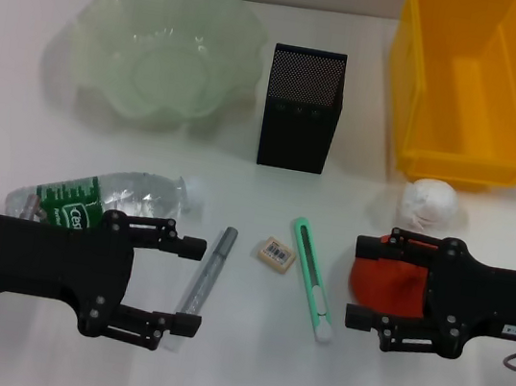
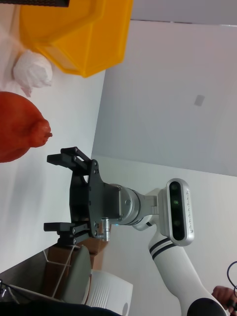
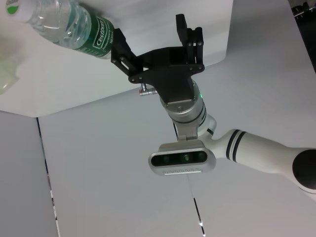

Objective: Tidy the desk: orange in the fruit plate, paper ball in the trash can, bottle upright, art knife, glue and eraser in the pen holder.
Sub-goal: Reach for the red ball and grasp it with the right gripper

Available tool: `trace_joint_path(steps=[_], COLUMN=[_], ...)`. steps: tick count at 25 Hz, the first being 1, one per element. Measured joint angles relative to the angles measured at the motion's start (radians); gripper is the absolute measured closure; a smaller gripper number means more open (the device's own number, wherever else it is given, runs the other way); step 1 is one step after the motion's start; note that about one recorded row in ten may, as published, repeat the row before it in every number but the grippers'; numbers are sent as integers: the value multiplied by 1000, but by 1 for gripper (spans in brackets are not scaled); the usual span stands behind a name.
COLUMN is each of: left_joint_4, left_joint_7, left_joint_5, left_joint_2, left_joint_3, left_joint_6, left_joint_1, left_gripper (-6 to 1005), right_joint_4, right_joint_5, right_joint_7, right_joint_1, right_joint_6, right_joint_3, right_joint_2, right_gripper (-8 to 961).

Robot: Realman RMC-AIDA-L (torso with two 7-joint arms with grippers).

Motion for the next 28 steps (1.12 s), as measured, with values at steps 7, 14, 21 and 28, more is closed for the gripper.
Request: trace_joint_path(steps=[7, 14, 21, 28], left_joint_4=[0, -1, -1, -1], left_joint_7=[0, 0, -1, -1], left_joint_5=[1, 1, 1, 1], left_joint_2=[0, 0, 0, 0], left_joint_3=[0, 0, -1, -2], left_joint_6=[0, -1, -1, -2], left_joint_1=[0, -1, -1, -2], left_gripper=[199, 201, 204, 206], right_joint_4=[-1, -1, -1, -2], right_joint_5=[0, 0, -1, -2], right_joint_7=[0, 0, 1, 7], right_joint_1=[1, 4, 4, 6], right_joint_6=[0, 0, 0, -28], right_joint_3=[0, 0, 0, 8], right_joint_2=[0, -1, -2, -11], right_gripper=[137, 137, 138, 139])
